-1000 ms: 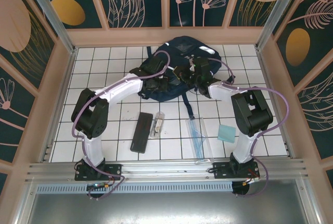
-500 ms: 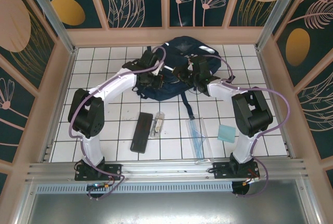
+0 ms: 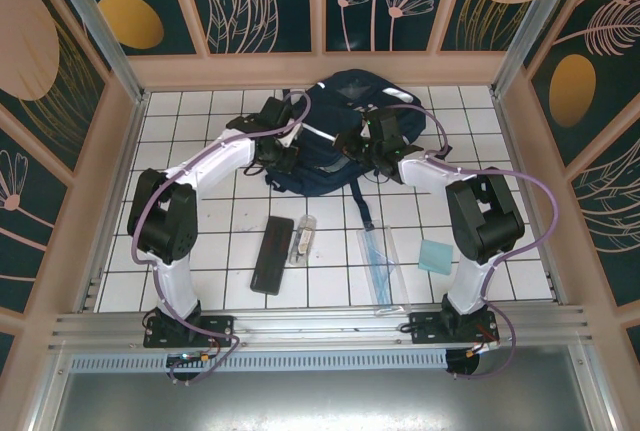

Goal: Pack books, pencil case, and school supplies into a backpack

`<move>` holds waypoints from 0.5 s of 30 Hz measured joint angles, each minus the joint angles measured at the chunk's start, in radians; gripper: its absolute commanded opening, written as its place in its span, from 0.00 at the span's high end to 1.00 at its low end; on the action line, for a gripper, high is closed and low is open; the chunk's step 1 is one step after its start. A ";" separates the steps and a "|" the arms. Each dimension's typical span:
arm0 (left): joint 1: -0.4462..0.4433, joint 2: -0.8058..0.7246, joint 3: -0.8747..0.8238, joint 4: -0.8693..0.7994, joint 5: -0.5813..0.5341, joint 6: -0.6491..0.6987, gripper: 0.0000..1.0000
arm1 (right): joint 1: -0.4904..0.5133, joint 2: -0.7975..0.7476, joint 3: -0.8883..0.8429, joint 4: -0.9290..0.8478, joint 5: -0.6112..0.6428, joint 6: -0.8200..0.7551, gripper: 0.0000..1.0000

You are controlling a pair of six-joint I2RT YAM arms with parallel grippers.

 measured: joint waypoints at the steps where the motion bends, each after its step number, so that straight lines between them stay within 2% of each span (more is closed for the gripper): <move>1: 0.000 0.000 -0.011 0.008 0.008 -0.001 0.81 | -0.001 0.000 0.000 0.000 0.000 -0.001 1.00; 2: 0.000 0.000 -0.021 0.022 0.017 -0.004 0.71 | -0.002 0.000 0.000 0.000 -0.003 0.000 1.00; 4: 0.000 -0.008 -0.051 0.073 0.035 -0.020 0.64 | -0.003 0.000 0.000 0.000 -0.010 0.001 1.00; 6: -0.001 -0.029 -0.091 0.130 0.052 -0.039 0.49 | -0.006 0.000 0.000 0.005 -0.024 0.011 1.00; 11: -0.001 -0.111 -0.183 0.298 0.098 -0.094 0.50 | -0.048 0.000 -0.035 0.125 -0.135 0.128 1.00; 15: -0.001 -0.125 -0.235 0.408 0.124 -0.111 0.64 | -0.089 0.000 -0.072 0.206 -0.211 0.229 1.00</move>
